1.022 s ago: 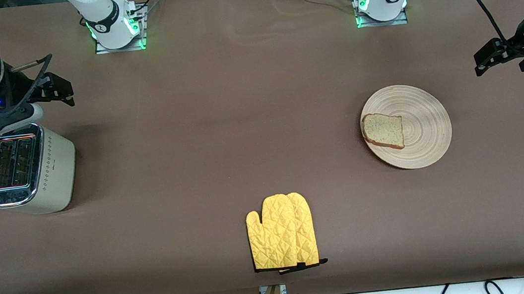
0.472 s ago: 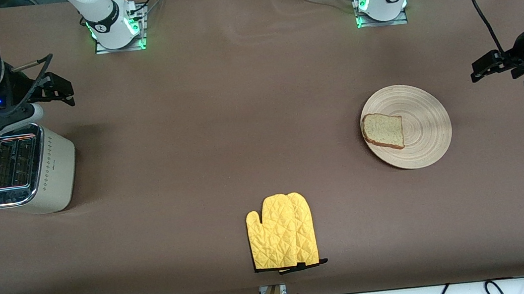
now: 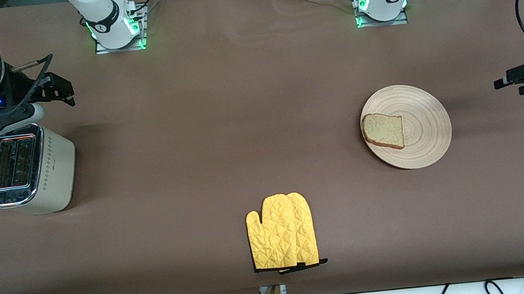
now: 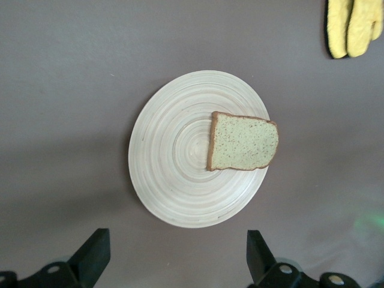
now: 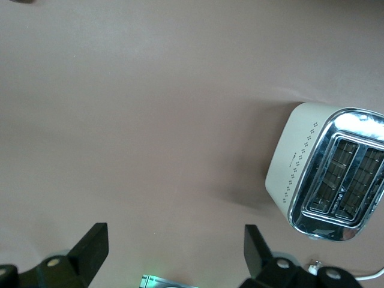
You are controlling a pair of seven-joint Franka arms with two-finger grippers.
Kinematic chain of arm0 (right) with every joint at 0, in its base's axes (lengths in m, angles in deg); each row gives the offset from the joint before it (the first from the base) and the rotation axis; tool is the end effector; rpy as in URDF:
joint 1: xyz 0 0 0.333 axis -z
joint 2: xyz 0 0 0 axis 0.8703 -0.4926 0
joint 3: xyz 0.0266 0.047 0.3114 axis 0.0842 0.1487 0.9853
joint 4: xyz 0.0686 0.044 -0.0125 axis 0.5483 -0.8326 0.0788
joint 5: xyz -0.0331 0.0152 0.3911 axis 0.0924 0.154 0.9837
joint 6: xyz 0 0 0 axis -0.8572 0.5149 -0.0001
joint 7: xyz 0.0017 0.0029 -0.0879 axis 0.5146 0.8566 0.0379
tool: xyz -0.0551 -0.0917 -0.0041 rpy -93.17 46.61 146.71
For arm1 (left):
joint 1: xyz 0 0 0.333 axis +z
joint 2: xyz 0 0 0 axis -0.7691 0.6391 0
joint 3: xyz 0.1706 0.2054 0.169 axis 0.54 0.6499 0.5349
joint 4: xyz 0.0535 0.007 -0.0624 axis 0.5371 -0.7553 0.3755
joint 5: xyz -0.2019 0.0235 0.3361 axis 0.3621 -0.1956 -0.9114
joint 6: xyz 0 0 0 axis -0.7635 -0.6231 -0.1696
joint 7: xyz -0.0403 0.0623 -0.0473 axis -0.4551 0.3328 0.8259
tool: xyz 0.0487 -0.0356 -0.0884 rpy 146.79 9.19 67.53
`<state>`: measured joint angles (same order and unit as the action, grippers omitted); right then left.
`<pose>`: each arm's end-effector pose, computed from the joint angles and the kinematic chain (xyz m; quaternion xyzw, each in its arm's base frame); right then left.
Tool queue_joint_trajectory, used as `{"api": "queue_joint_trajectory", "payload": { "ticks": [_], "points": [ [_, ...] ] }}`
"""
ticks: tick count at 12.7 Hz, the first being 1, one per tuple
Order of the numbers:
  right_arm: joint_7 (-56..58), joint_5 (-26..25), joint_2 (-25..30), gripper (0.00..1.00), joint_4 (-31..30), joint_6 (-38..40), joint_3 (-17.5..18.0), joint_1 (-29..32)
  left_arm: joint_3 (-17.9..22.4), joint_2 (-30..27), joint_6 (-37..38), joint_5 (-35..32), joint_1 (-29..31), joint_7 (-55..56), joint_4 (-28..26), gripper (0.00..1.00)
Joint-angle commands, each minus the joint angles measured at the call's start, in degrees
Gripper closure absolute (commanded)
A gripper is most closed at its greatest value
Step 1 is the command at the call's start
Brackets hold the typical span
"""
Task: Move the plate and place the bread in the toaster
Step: 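Lower the left gripper to the wooden plate's rim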
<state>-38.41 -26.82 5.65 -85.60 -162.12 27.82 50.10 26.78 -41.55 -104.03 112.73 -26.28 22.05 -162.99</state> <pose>0.5571 0.1039 0.6071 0.9894 0.1360 -0.0495 0.0094 0.5626 0.2113 0.4099 0.9651 -0.0341 -0.0589 0.2530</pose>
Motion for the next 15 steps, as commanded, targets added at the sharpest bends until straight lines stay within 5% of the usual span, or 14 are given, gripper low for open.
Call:
{"api": "queue_joint_trajectory", "payload": {
  "ticks": [1,6,10,15],
  "points": [
    [-0.3,0.6,0.7,0.00,-0.6,0.2,0.0,0.1,-0.7,10.7,1.0,9.1,4.1,-9.9,2.2,0.00],
    [-0.3,0.6,0.6,0.00,-1.4,0.0,-0.3,0.1,-0.8,24.6,0.9,17.7,6.0,-16.2,2.1,0.06],
    [-0.3,0.6,0.6,0.00,-1.4,-0.2,-0.3,0.0,-0.7,26.2,-1.6,16.9,5.2,-16.2,2.2,0.14],
    [-0.3,0.6,0.6,0.00,-1.4,-0.1,-0.3,0.1,-0.7,29.0,-3.8,16.8,4.0,-16.1,2.2,0.62]
  ]
}}
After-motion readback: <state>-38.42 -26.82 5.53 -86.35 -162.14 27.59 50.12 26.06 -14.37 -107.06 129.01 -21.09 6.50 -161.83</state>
